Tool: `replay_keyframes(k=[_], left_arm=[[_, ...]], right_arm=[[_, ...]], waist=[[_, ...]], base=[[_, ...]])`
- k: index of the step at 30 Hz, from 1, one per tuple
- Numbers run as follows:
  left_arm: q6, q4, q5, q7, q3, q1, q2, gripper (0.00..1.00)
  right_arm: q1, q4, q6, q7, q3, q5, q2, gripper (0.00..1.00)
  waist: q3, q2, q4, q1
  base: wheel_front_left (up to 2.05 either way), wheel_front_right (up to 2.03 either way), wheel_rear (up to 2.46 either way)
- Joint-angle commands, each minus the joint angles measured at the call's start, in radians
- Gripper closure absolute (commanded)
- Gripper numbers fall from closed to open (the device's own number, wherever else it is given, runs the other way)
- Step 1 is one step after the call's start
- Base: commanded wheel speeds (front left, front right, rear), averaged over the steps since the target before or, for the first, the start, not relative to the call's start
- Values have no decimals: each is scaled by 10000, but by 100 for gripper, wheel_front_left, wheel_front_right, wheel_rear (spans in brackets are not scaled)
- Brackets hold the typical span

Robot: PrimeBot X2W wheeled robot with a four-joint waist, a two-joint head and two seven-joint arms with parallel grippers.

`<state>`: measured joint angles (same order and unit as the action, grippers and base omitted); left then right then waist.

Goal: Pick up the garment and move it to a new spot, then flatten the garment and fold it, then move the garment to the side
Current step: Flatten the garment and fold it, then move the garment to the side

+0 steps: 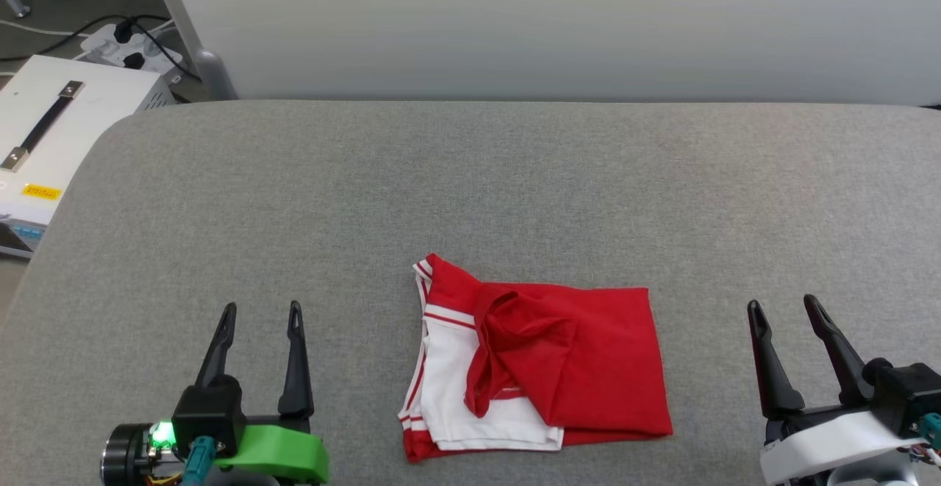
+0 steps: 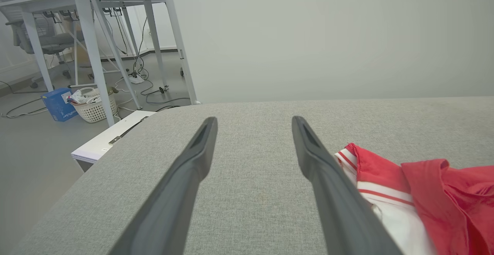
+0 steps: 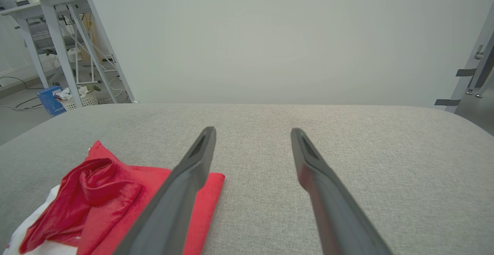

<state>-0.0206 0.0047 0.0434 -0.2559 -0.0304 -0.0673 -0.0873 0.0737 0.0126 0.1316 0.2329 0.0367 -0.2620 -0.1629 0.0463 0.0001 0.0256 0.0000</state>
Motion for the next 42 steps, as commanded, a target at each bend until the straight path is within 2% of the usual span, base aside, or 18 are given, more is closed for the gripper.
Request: replay_keyframes(k=[1,7,11,15,21,22,27,31,35,39,40,42], left_arm=[[61,31,-54,-59,-18,-136,-50,0],[54,44,-36,-59,-20,-70,-59,0],[39,17,-7,-59,-17,9,-46,0],[26,-2,10,-59,-45,164,-21,0],[32,24,47,-59,-98,376,24,0],[35,33,63,-59,-98,450,37,0],[55,53,87,-59,-144,661,79,0],[65,42,112,-59,-220,885,130,0],[52,32,148,-59,-271,1123,179,0],[49,60,168,-59,-319,1276,217,0],[49,75,171,-59,-349,1380,239,0],[52,94,166,-59,-377,1451,252,0]], right_arm=[[97,-76,-9,-25,-37,116,25,0],[-292,-295,-9,-149,-11,92,-86,0],[-1282,-587,-9,-517,121,-154,-552,0],[-2717,-684,-9,-1597,358,-1150,-1286,0],[-4291,-387,-9,-4636,1206,-3193,-2461,0],[-4596,-210,-9,-5780,1453,-3978,-2771,0],[-4638,165,-9,-8239,2007,-5571,-3420,0],[-4158,408,-9,-9623,2207,-6601,-3607,0],[-3700,548,-9,-10243,2508,-6998,-3698,0],[-3413,829,-9,-10266,2751,-7240,-3469,0],[-3395,1025,-9,-10108,3040,-7288,-3189,0],[-3430,1223,-9,-9970,3248,-7275,-3020,0]], waist=[[5,-1,2,0],[89,-1,8,0],[246,-1,20,0],[469,-1,93,0],[764,-1,261,0],[861,-1,319,0],[1128,-1,516,0],[1458,-1,756,0],[1762,-1,986,0],[1984,-1,1150,0],[2134,-1,1228,0],[2215,-1,1274,0]], base=[[0,0,0],[0,0,0],[0,0,0],[0,0,0],[0,0,0],[0,0,0],[0,0,0],[0,0,0],[0,0,0],[0,0,0],[0,0,0],[0,0,0]])
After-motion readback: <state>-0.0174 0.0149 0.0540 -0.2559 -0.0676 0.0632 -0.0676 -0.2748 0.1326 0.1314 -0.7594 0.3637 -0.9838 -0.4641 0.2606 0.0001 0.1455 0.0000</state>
